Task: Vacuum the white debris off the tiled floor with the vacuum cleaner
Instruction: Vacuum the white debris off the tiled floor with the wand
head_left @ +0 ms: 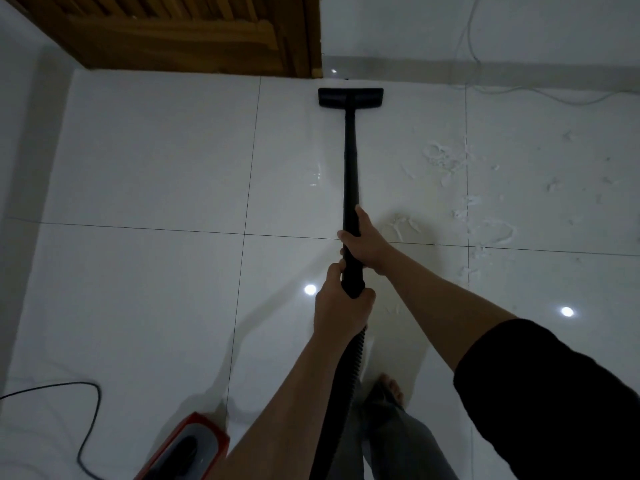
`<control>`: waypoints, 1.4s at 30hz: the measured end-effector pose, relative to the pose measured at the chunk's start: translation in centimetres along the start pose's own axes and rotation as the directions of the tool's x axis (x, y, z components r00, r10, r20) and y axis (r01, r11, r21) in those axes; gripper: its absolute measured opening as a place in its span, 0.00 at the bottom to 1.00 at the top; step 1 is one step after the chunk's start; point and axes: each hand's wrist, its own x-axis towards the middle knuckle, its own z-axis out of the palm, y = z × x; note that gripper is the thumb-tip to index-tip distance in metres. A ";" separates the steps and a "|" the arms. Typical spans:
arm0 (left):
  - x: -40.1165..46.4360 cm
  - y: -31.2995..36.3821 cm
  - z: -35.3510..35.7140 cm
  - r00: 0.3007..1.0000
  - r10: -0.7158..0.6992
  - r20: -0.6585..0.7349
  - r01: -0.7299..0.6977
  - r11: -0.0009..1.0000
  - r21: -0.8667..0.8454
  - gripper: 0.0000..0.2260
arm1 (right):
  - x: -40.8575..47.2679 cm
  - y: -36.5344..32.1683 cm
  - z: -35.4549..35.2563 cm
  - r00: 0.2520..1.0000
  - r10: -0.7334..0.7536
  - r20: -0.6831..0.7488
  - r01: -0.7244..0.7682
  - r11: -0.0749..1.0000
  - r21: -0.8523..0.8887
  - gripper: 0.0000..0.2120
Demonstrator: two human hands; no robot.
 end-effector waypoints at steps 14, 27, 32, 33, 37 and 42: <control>-11.8 -6.6 2.7 0.999 0.021 -0.037 -0.019 0.999 0.051 0.16 | -11.1 7.1 2.0 0.989 0.079 0.123 -0.091 0.992 0.087 0.40; -20.7 -17.7 4.9 0.997 -0.055 -0.052 0.058 0.997 0.060 0.22 | -19.7 17.3 7.5 0.988 0.068 0.136 -0.079 0.994 0.075 0.38; -23.6 -21.9 4.6 0.997 -0.073 -0.032 0.075 0.996 0.049 0.23 | -22.3 20.8 10.5 0.992 0.055 0.117 -0.065 0.994 0.084 0.39; -24.3 -22.8 4.5 0.997 -0.076 -0.028 0.077 0.996 0.048 0.23 | -23.0 21.5 11.2 0.993 0.058 0.107 -0.068 0.994 0.085 0.39; -27.1 -26.6 3.8 0.997 -0.079 -0.018 0.080 0.995 0.055 0.25 | -26.1 24.0 14.0 0.993 0.075 0.086 -0.083 0.992 0.091 0.39; -31.3 -30.8 2.9 0.998 -0.058 -0.004 0.058 0.994 0.089 0.25 | -30.4 27.2 17.1 0.995 0.068 0.075 -0.076 0.992 0.101 0.38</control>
